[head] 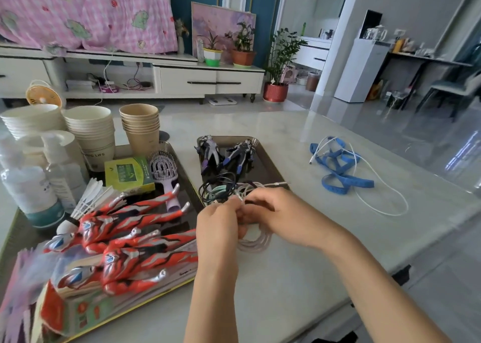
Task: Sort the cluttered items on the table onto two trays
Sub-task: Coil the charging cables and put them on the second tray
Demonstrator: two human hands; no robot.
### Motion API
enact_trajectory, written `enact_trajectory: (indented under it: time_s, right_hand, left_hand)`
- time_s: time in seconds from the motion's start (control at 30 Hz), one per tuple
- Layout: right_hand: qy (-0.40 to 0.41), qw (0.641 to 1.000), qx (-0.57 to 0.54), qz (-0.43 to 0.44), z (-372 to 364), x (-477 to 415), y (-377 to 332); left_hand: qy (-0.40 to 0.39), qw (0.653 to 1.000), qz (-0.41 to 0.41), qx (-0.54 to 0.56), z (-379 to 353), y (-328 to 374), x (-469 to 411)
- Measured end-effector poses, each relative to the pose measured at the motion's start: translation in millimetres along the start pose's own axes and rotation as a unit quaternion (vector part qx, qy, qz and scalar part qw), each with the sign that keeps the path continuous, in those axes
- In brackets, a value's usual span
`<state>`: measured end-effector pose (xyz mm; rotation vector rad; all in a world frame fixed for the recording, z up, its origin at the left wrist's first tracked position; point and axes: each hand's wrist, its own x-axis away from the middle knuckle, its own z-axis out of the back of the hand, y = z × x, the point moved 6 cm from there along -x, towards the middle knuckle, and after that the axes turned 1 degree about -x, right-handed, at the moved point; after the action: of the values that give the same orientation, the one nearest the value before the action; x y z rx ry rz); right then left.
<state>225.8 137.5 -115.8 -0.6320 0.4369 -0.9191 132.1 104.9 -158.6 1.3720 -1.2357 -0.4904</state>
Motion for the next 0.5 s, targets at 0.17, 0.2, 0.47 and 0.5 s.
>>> enact_trajectory:
  time_s: [0.17, 0.2, 0.47, 0.5]
  right_hand:
    - [0.17, 0.983, -0.003, -0.074, 49.2, -8.6, 29.3]
    - [0.216, 0.97, -0.016, -0.106, 57.7, -11.7, 42.6]
    - [0.23, 0.93, 0.154, -0.243, 18.8, -42.2, 77.8]
    - [0.245, 0.918, 0.198, -0.24, 21.3, -40.7, 74.6]
  left_hand:
    - [0.015, 0.997, -0.079, 0.011, -9.0, 9.5, 1.8]
    - [0.035, 0.996, -0.081, 0.017, -5.5, 11.7, 2.7]
    - [0.08, 0.993, -0.085, 0.007, 4.1, 13.9, 8.2]
    - [0.079, 0.993, -0.089, 0.004, 3.5, 13.9, 7.8]
